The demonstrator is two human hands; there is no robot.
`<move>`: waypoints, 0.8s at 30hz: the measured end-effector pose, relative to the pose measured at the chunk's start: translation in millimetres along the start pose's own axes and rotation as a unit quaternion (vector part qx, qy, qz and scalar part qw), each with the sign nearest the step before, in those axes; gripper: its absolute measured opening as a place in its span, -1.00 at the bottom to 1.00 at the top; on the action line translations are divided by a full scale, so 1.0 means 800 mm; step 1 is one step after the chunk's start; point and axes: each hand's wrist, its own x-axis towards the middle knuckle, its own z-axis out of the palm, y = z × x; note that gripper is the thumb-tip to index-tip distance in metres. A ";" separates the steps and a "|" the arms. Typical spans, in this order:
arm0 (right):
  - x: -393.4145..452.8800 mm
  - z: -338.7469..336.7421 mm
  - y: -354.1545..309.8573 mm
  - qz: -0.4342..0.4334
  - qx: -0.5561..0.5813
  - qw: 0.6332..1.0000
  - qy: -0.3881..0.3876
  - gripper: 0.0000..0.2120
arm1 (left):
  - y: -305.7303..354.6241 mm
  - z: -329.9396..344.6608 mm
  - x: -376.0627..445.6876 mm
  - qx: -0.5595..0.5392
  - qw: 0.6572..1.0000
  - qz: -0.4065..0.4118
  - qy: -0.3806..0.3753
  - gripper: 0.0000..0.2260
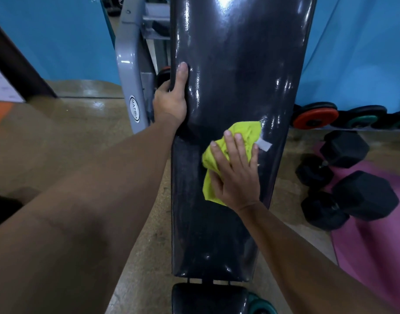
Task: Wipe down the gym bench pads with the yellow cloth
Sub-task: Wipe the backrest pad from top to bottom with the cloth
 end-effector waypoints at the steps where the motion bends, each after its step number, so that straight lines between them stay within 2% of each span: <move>1: 0.002 0.000 0.006 0.027 -0.003 1.000 0.007 -0.44 | -0.002 -0.001 0.000 0.003 1.000 0.000 -0.001 -0.47; 4: 0.022 0.000 -0.004 0.115 0.013 0.993 0.036 -0.43 | -0.003 0.002 -0.001 0.003 1.000 0.001 -0.006 -0.56; 7: 0.026 0.002 -0.028 0.064 0.032 0.997 0.011 -0.41 | 0.002 0.003 -0.002 0.008 1.000 0.006 -0.011 -0.63; 9: 0.019 0.001 -0.028 0.005 0.033 0.999 0.005 -0.43 | 0.006 0.002 -0.003 0.007 1.000 0.008 -0.011 -0.62; 11: 0.016 0.000 -0.015 -0.017 0.019 1.000 0.011 -0.45 | 0.002 0.001 0.000 0.011 1.000 0.009 -0.011 -0.59; 16: 0.038 0.000 -0.030 0.064 0.030 0.997 0.020 -0.42 | -0.007 0.003 0.003 0.008 1.000 0.005 -0.011 -0.52; 21: 0.019 0.004 -0.034 -0.008 0.030 0.999 0.008 -0.45 | -0.005 0.003 0.005 0.000 1.000 0.004 -0.007 -0.45; 24: 0.016 0.002 -0.024 0.008 0.009 1.000 0.010 -0.44 | -0.008 0.003 0.004 -0.002 1.000 0.000 -0.003 -0.45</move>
